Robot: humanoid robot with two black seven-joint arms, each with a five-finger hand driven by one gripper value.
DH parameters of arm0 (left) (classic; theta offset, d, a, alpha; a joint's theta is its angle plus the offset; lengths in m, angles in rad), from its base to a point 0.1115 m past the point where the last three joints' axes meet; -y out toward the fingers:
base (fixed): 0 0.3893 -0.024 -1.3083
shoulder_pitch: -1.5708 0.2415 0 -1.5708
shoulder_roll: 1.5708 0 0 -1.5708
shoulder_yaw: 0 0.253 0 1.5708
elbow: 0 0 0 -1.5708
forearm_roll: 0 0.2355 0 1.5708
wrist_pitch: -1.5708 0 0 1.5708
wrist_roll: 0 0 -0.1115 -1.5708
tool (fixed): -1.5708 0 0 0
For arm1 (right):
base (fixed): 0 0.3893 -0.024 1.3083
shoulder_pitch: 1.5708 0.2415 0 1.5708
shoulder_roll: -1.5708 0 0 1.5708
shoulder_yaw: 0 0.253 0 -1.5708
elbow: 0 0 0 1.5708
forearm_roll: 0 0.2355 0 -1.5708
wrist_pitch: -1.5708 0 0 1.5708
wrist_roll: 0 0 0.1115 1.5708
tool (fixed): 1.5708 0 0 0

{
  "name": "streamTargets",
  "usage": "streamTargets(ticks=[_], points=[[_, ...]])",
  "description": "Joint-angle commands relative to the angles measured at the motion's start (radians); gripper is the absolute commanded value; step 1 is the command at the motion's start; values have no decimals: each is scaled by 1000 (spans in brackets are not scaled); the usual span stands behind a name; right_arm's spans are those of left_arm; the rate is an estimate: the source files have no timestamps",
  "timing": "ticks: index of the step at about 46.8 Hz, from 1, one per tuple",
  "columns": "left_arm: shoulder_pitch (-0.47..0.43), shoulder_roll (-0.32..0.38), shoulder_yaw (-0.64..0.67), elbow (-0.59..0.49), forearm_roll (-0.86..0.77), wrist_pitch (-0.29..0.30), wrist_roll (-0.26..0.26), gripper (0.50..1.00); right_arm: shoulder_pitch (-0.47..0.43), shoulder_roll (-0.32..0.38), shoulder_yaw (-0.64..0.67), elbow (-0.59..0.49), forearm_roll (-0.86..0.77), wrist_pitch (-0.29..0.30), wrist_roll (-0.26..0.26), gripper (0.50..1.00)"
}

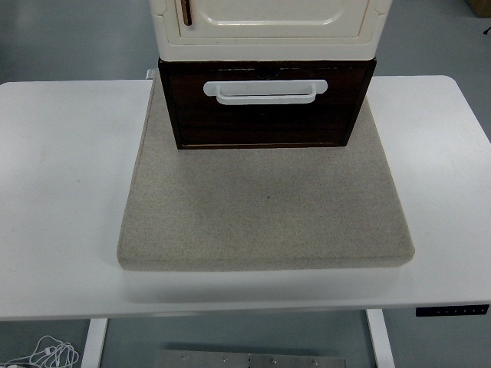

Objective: Open the drawer under the combination cabinet

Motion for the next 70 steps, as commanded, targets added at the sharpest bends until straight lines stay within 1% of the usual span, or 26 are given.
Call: streamTargets(ticks=[1, 8, 12, 19, 24, 30, 34, 38, 45, 49, 52, 54, 57, 61, 66, 70], points=[[-34, 56, -1, -120, 35, 43, 1, 1000, 0, 0, 0, 0, 0, 0, 0, 926], [-98, 144, 1, -320, 120, 55, 2, 1000, 0, 0, 0, 0, 0, 0, 0, 926], [-139, 184, 8, -406, 182, 58, 10, 1000, 0, 0, 0, 0, 0, 0, 0, 926], [-187, 216, 33, -512, 300, 43, 13, 1000, 0, 0, 0, 0, 0, 0, 0, 926], [-232, 224, 65, -577, 370, 34, 15, 1000, 0, 0, 0, 0, 0, 0, 0, 926], [-316, 244, 169, -694, 383, 34, 39, 1000, 0, 0, 0, 0, 0, 0, 0, 926], [-400, 254, 272, -784, 382, 34, 65, 1000, 0, 0, 0, 0, 0, 0, 0, 926], [-489, 254, 370, -840, 377, 34, 81, 1000, 0, 0, 0, 0, 0, 0, 0, 926], [-601, 235, 508, -887, 365, 29, 91, 1000, 0, 0, 0, 0, 0, 0, 0, 926], [-632, 196, 559, -892, 365, -5, 116, 1000, 0, 0, 0, 0, 0, 0, 0, 926], [-637, 172, 568, -901, 365, -43, 131, 1000, 0, 0, 0, 0, 0, 0, 0, 926], [-637, 153, 570, -906, 365, -57, 142, 1000, 0, 0, 0, 0, 0, 0, 0, 926], [-635, 115, 575, -907, 368, -61, 162, 1000, 0, 0, 0, 0, 0, 0, 0, 926], [-638, 67, 624, -910, 368, -66, 194, 1000, 0, 0, 0, 0, 0, 0, 0, 926], [-634, 32, 676, -940, 370, -72, 212, 1000, 0, 0, 0, 0, 0, 0, 0, 926], [-624, 3, 714, -943, 374, -71, 229, 1000, 0, 0, 0, 0, 0, 0, 0, 926]])
